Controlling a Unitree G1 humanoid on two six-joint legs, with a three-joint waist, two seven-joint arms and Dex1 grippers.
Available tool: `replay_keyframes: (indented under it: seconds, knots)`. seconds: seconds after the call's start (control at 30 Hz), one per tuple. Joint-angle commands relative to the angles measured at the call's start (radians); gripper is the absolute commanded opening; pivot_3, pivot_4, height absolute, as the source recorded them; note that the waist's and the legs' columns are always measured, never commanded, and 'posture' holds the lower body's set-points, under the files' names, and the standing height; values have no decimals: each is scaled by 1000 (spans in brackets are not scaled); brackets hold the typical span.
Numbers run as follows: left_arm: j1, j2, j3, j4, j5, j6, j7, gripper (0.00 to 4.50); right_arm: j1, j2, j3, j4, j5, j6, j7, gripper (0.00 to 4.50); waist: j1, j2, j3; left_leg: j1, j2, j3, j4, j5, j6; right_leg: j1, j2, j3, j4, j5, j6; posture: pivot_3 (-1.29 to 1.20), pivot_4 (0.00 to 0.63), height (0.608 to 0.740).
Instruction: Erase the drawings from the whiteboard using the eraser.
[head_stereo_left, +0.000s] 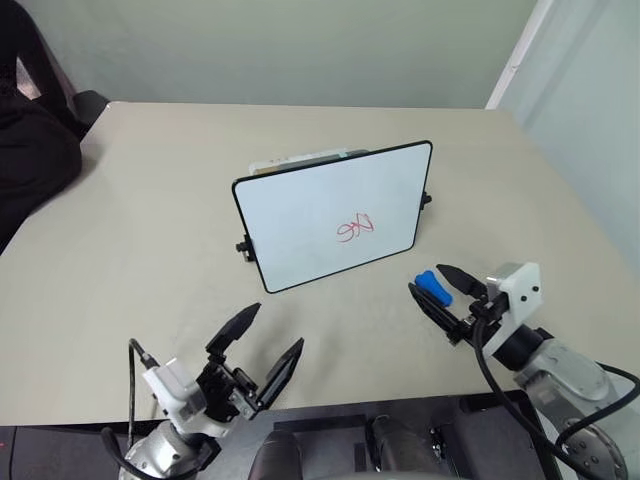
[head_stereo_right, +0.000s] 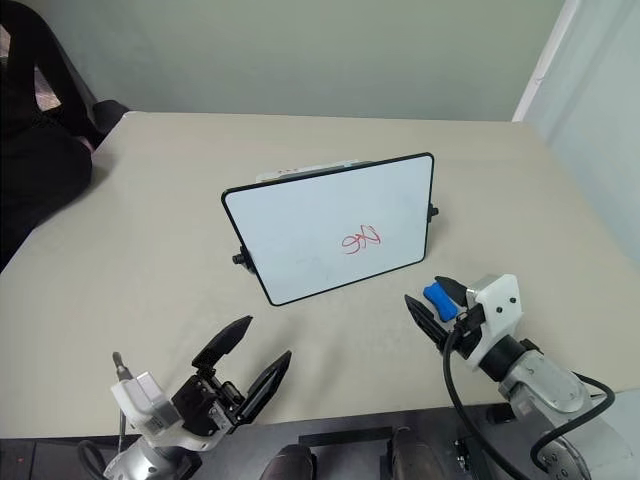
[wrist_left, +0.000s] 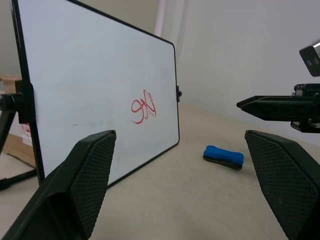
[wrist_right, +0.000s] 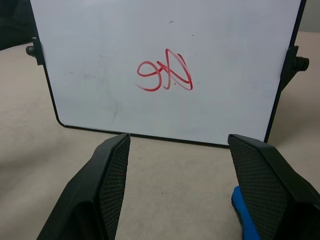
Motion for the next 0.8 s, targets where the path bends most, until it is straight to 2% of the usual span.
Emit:
replay_keyframes:
  seconds: [0.03, 0.23, 0.5, 0.6, 0.67, 0.8]
  knots:
    - [6, -1, -8, -32, 7, -13, -2, 4500, -6, -12, -26, -33, 15, -23, 13, 3284, 0, 0, 0, 0, 0, 0, 0, 0, 0, 0, 0, 0, 0, 0, 0, 0, 150, 740]
    - [4, 2, -4, -18, 7, -17, -9, 4500, -18, -10, -39, -33, 28, -10, -2, 3284, 0, 0, 0, 0, 0, 0, 0, 0, 0, 0, 0, 0, 0, 0, 0, 0, 150, 740]
    - [2, -2, 0, -4, 7, -19, -9, 4500, -82, -32, -32, 22, 66, 132, -48, 3284, 0, 0, 0, 0, 0, 0, 0, 0, 0, 0, 0, 0, 0, 0, 0, 0, 150, 740]
    - [-14, 9, 26, 0, -24, -10, -16, 4500, -136, -43, -14, 72, 54, 177, -55, 3826, 0, 0, 0, 0, 0, 0, 0, 0, 0, 0, 0, 0, 0, 0, 0, 0, 150, 740]
    - [-13, 17, 31, -8, -32, -2, -20, 4500, -161, -53, 0, 102, 41, 190, -46, 4455, 0, 0, 0, 0, 0, 0, 0, 0, 0, 0, 0, 0, 0, 0, 0, 0, 150, 740]
    - [-14, 13, 25, 1, -25, -5, -21, 4500, -188, -90, 18, 171, 19, 213, -19, 4455, 1, 0, 0, 0, 0, 0, 0, 0, -1, -1, 0, 0, 0, 0, 0, 0, 150, 740]
